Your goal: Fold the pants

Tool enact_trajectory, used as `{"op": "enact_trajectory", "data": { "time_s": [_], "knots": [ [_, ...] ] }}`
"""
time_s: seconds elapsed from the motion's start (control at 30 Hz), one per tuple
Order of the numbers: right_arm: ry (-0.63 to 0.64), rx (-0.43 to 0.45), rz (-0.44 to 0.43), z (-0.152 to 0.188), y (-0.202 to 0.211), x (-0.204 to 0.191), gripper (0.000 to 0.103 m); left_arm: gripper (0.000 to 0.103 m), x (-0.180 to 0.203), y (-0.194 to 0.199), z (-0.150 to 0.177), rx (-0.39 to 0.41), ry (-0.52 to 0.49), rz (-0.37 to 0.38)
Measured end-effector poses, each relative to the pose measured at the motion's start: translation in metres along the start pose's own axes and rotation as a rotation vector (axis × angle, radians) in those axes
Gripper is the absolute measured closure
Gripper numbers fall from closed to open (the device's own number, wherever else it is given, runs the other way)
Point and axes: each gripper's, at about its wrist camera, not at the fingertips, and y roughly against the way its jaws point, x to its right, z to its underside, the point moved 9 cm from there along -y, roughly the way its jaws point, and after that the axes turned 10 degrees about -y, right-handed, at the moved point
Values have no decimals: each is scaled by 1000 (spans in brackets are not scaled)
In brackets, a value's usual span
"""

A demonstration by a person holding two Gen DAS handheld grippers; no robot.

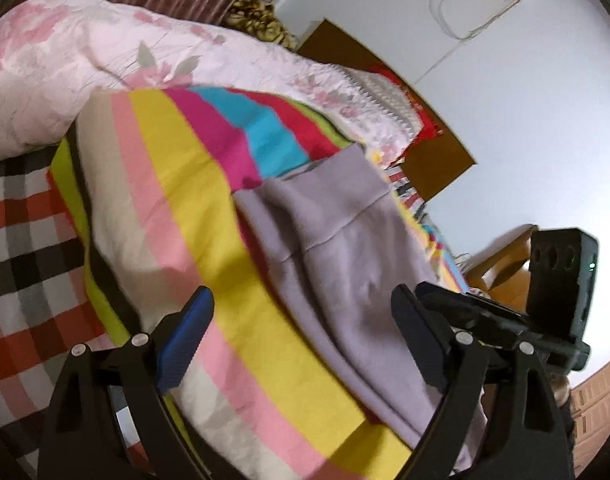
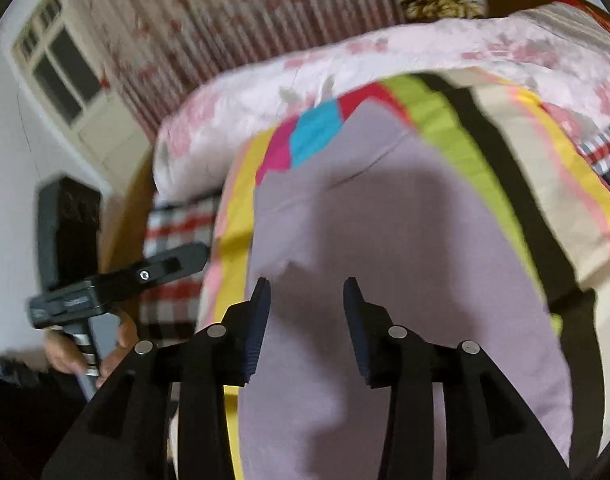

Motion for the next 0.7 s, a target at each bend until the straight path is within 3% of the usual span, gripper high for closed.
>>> {"op": "enact_trajectory", "data": {
  "time_s": [0.03, 0.13, 0.2, 0.23, 0.4, 0.6, 0.67, 0.7],
  "knots": [
    [-11, 34, 5, -4, 9, 6, 45, 19, 4, -1, -6, 12, -2, 20],
    [-24, 127, 56, -27, 31, 31, 44, 26, 14, -16, -18, 7, -21, 31],
    [-18, 144, 76, -38, 33, 42, 44, 28, 15, -29, -22, -9, -37, -6],
    [-8, 145, 94, -46, 27, 49, 44, 30, 11, -39, -22, -28, -31, -43],
    [29, 63, 135, -63, -15, 70, 46, 52, -1, -58, -18, -50, 30, -72],
    [91, -17, 106, -64, -42, 63, 66, 56, -2, -58, -16, -42, 21, -84],
    [106, -11, 116, -62, -42, 60, 82, 62, -4, -59, -17, -35, 22, -88],
    [114, 3, 125, -63, -39, 59, 92, 71, -4, -58, -17, -29, 23, -85]
  ]
}}
